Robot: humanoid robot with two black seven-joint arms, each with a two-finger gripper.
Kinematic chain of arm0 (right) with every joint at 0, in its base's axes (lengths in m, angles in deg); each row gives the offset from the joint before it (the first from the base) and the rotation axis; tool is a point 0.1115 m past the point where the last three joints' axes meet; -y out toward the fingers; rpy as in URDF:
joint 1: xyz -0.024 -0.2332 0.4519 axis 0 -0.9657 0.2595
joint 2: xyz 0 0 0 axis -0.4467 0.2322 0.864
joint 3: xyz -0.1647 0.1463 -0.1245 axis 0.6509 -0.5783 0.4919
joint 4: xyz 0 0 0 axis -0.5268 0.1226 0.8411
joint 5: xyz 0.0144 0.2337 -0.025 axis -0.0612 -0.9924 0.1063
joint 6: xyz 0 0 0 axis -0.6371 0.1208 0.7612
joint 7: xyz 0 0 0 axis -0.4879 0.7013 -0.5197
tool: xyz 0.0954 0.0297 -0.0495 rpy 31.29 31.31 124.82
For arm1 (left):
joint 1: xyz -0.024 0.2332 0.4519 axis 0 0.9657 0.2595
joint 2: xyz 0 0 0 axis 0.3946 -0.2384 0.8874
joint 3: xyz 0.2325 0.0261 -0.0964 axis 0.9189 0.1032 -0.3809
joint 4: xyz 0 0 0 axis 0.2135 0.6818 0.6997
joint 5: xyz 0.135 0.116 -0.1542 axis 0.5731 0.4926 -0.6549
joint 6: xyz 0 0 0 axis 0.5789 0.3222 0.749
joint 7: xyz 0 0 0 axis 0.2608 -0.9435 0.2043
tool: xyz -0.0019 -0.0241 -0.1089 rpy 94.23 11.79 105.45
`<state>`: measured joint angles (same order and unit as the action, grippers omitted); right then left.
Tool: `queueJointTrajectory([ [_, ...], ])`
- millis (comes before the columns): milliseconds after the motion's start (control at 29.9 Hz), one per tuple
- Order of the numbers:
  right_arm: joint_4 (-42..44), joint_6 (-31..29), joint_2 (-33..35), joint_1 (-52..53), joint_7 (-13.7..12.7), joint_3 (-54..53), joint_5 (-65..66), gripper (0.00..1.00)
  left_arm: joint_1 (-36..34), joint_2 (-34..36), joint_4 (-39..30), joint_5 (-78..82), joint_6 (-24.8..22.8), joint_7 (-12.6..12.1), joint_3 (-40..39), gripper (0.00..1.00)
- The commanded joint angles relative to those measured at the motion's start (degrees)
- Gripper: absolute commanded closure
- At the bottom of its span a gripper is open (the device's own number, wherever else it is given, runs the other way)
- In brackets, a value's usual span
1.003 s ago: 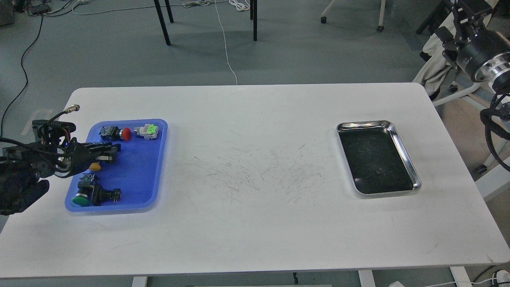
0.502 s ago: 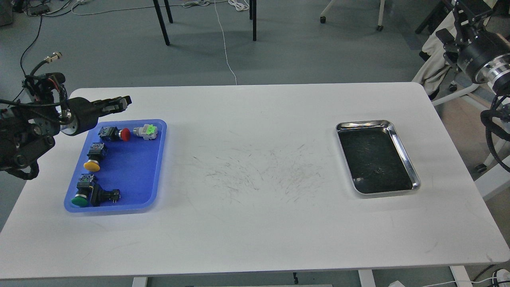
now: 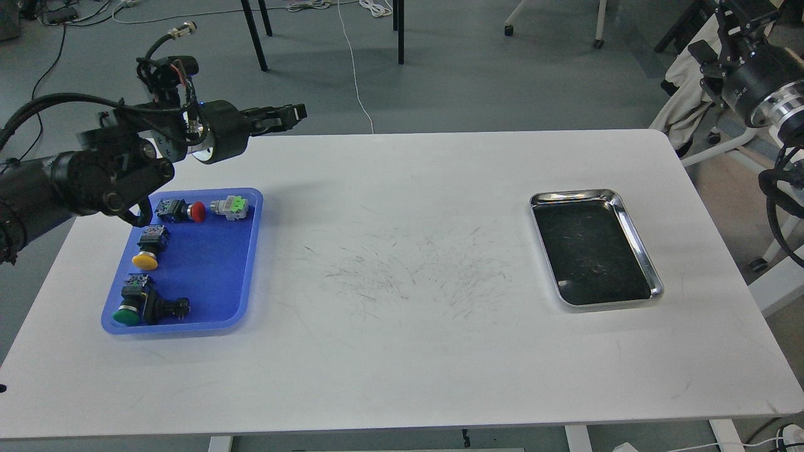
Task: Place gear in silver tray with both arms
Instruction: 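Carry the black gear with the left gripper across the table toward the silver tray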
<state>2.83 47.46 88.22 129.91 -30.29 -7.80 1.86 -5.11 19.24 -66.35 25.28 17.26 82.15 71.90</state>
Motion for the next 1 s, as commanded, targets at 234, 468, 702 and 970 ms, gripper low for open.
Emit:
queueJointTrajectory([
  [234,0.29,0.11,0.01,0.35,0.00,-0.36,0.00,0.09,-1.78,-17.68,4.17,0.07,-0.42,0.00,5.09,0.99],
  [468,1.61,0.12,0.01,-0.09,0.00,-4.49,-0.79,0.09,0.50,-19.29,11.47,-0.10,-0.42,0.00,8.18,0.99],
  [702,3.10,0.03,-0.52,-2.02,0.00,-6.25,-7.63,0.07,3.40,-19.29,10.51,-0.19,0.02,0.00,8.00,0.99],
  [970,5.48,0.12,-4.74,-4.92,0.00,-6.25,-8.61,0.07,6.39,-19.29,8.06,0.16,0.20,0.00,8.09,0.99],
])
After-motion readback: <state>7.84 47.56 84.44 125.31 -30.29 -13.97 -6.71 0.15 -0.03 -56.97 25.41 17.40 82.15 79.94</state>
